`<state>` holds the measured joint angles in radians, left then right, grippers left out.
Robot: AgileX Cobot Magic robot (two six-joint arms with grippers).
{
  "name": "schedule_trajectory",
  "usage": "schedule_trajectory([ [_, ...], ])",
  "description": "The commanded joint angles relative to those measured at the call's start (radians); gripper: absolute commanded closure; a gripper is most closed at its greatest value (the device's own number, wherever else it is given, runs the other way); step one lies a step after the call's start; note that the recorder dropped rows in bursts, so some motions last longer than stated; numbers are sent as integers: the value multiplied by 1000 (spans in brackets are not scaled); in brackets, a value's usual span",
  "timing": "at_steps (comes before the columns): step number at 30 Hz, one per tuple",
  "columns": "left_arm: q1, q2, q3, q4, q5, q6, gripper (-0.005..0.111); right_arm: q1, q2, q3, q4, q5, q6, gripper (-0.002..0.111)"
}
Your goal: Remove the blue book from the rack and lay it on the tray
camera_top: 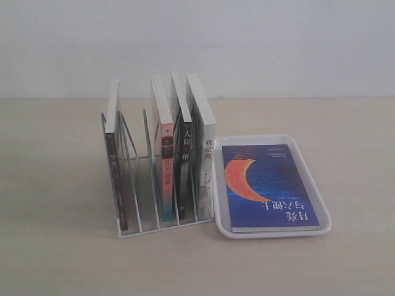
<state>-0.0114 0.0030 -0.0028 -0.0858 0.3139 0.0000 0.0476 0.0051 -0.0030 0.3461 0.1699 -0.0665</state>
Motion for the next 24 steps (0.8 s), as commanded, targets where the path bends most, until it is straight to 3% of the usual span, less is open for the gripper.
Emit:
schedule_trajectory([
  [1,3,-3,3,0,-6,-8,102,-7,-5,3,-224,81,177,108],
  [6,3,-3,3,0,-6,-8,102,-7,-5,3,-388,178,339,108],
  [18,3,-3,3,0,-6,-8,102,-7,-5,3,-372,184,156,108],
  [24,3,-3,3,0,-6,-8,102,-7,-5,3,-358,186,163,108],
])
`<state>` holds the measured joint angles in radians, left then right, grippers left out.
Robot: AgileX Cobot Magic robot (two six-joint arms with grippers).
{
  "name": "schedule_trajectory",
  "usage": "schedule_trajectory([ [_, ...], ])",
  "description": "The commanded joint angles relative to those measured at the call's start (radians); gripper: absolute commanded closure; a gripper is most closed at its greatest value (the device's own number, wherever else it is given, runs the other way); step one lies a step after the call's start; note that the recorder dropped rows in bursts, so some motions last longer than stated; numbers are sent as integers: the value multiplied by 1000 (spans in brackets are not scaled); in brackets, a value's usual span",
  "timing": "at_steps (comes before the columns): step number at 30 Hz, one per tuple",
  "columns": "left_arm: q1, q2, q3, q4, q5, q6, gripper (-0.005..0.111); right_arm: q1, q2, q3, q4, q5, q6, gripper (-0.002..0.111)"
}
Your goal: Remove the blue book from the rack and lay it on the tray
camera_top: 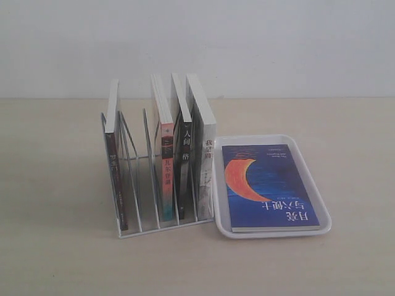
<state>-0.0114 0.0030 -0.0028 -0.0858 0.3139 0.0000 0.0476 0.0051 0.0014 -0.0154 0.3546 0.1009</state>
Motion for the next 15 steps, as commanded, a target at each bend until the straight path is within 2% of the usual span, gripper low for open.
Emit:
schedule_trajectory([
  [1,3,-3,3,0,-6,-8,102,-7,-5,-1,3,1,-4,108],
  [15,3,-3,3,0,-6,-8,102,-7,-5,-1,4,14,-10,108],
])
